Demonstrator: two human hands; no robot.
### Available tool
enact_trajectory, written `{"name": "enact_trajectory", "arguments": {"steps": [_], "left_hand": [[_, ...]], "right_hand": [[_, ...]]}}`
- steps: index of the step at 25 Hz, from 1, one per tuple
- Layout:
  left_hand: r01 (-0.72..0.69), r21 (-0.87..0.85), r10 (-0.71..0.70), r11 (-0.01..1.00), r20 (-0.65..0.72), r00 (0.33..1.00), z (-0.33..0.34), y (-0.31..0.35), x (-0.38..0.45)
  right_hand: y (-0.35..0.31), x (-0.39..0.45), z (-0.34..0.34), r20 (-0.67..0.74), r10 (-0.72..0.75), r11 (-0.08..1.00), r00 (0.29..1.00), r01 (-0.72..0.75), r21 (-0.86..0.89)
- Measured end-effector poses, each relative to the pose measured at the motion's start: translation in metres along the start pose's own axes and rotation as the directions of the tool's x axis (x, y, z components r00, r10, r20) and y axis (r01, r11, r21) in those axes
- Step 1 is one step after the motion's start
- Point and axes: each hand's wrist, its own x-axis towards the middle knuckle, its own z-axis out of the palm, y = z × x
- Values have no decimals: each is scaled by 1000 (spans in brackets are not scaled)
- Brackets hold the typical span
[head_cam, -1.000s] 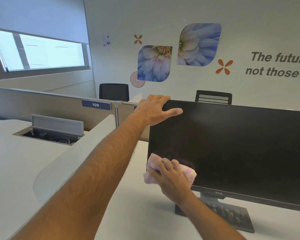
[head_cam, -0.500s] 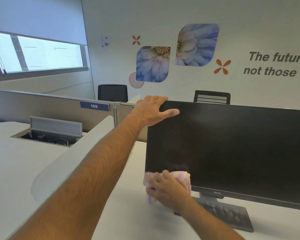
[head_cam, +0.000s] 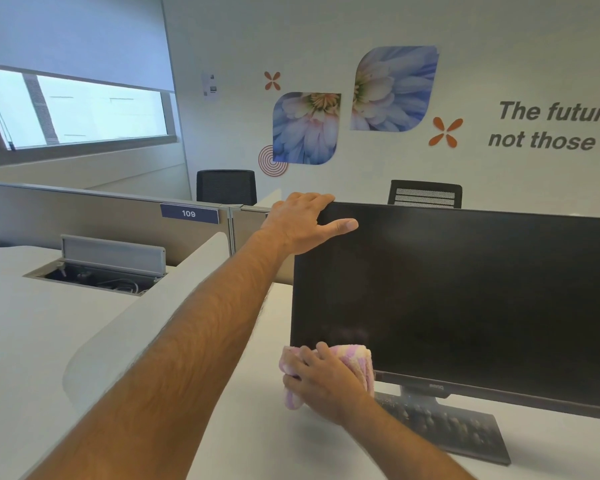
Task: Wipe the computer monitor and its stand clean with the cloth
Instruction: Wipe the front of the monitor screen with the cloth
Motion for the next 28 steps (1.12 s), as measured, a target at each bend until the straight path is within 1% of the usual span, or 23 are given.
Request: {"name": "enact_trajectory", "arguments": {"steps": [3, 7, 10, 12, 15, 16, 21, 25, 28], "left_hand": [[7, -4, -7, 1000, -6, 1000, -1, 1, 2], [3, -15, -3, 1000, -20, 1000, -1, 1, 1], [8, -16, -8, 1000, -17, 1000, 1, -2, 0], [9, -15, -9, 1000, -13, 1000, 0, 0, 0], [12, -20, -12, 1000, -16, 1000, 0, 2, 1], [15, -22, -15, 1000, -18, 1000, 0, 2, 1], [29, -11, -29, 1000, -32, 999, 4, -2, 2], [13, 10, -13, 1000, -54, 998, 4, 4, 2], [28, 18, -27, 999, -56, 998, 4, 6, 0]], "right_hand": [[0, 0, -6, 14, 33, 999, 999, -33, 21], [3, -19, -4, -17, 102, 994, 995, -101, 49], [2, -34, 1, 26, 170, 983, 985, -171, 68], [1, -42, 2, 70, 185, 977, 980, -191, 91], [3, -47, -1, 140, 185, 969, 973, -204, 139], [3, -47, -2, 144, 182, 969, 973, -202, 140], [6, -41, -3, 56, 156, 987, 986, -159, 37], [12, -48, -8, 82, 133, 990, 988, -136, 28], [19, -62, -9, 90, 136, 989, 987, -141, 52]]}}
